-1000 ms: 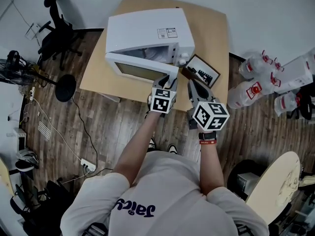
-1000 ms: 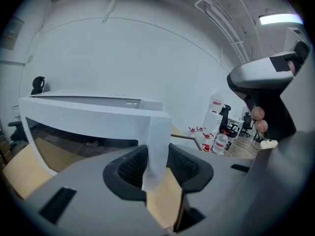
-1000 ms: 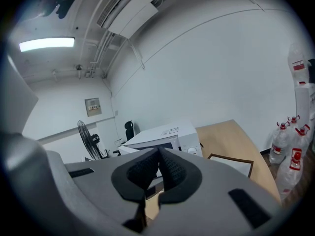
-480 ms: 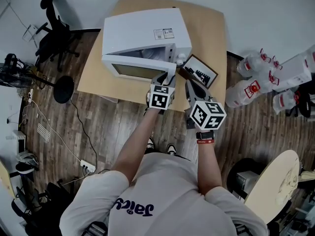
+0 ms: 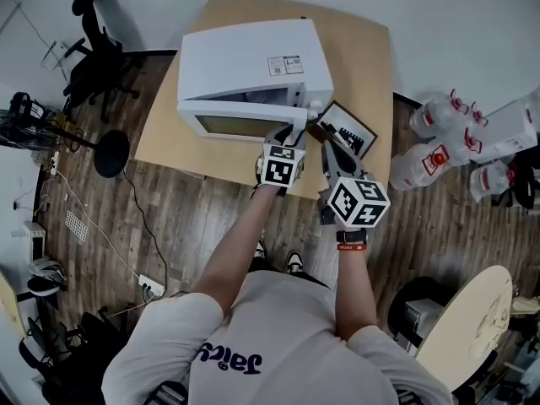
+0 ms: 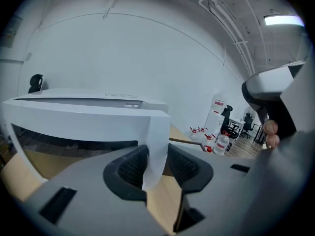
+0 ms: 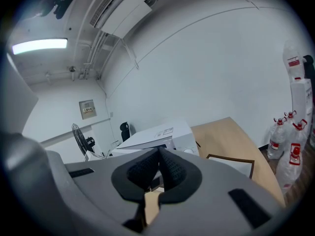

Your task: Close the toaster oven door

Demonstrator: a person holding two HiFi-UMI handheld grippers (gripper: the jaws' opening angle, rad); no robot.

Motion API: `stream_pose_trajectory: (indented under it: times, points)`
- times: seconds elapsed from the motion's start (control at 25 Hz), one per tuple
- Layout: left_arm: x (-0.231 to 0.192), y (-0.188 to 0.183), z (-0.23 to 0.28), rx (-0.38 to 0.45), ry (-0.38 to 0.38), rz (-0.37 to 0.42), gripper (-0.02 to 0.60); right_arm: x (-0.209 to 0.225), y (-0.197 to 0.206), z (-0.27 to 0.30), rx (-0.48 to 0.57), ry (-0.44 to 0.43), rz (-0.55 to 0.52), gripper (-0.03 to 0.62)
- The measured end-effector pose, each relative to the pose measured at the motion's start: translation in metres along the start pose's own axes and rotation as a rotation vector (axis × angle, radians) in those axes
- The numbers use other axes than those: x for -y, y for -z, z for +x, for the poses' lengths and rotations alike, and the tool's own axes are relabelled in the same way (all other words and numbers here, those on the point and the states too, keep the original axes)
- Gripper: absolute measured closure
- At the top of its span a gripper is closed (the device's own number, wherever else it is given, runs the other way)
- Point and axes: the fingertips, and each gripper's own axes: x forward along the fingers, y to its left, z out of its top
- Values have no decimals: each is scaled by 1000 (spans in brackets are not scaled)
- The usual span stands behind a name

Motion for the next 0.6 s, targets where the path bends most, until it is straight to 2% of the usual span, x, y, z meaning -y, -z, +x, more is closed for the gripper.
stream_pose_trajectory:
  times: [0.6]
  points:
    - [-18, -18, 28, -5, -11, 0, 462, 15, 0, 15, 0, 33, 36, 579]
